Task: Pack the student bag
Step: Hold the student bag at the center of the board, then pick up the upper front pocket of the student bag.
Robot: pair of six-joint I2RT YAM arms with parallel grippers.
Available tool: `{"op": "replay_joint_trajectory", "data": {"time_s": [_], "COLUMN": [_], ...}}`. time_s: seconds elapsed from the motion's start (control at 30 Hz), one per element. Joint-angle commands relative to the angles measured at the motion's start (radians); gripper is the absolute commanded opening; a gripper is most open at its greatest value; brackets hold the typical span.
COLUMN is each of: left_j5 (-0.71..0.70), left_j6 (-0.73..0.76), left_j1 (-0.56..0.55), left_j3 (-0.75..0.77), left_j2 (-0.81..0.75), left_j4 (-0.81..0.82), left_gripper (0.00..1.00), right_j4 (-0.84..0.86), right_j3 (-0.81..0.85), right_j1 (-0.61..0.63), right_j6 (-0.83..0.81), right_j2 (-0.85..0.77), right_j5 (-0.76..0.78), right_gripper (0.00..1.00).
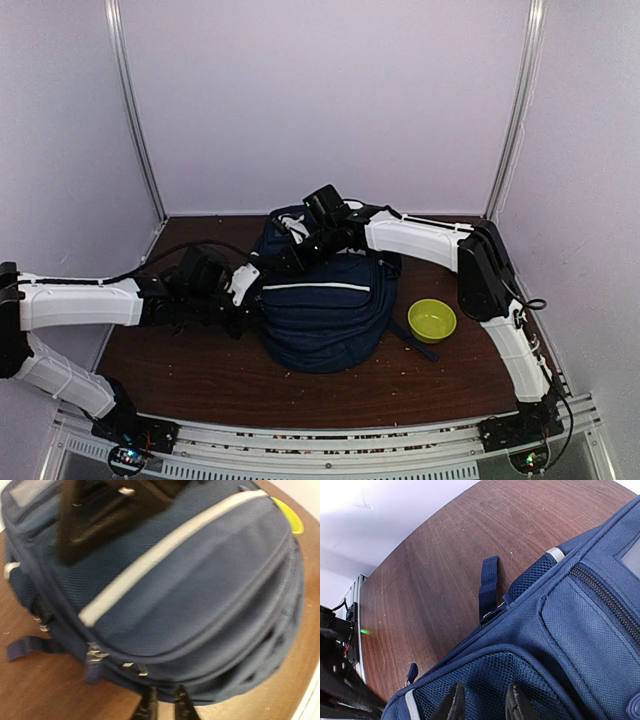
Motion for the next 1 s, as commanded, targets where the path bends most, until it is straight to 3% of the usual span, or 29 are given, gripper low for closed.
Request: {"op": "replay_joint_trajectory", "data": {"time_s": [0.0,0.07,0.2,0.3,0.57,0.73,0.97], "left_j5": [-0.171,-0.198,-0.244,-0.188,-0.088,-0.031,0.139], "left_j6": [-0.030,-0.022,-0.002,0.049,0.151,0.194,0.271], "left_j1": [0.024,0.031,0.046,0.074,0.114,0.165,0.217], "left_j3": [-0.004,-0.007,-0.024,-0.008,0.023,0.008,0.071], "left_j2": [-0.049,-0.065,-0.070,-0.018,0.065,0.085,0.177], "left_j4": [0.013,0.002,0.019,0.047,0.046,0.127,0.137], "left_gripper": [0.19,0.25,0.58,0.66,0.56,0.50,0.32], "right_j4": [-0.038,-0.037,-0.035,-0.033,-0.033,-0.032,-0.028], "right_j3": [-0.007,-0.008,-0.005,-0.006,-0.010,-0.013,-0.032], "right_j1": [0.001,0.000,-0.001,-0.001,-0.004,-0.006,-0.005], "right_j6": [0.008,0.009,0.015,0.020,0.029,0.031,0.030], "right_j2": [0.038,0.039,0.047,0.052,0.054,0.056,0.050], "right_j5": [0.032,0.026,0.014,0.006,-0.011,-0.013,-0.012], "right_gripper": [0.29,0.29,0.29,0.29,0.29,0.29,0.29]}}
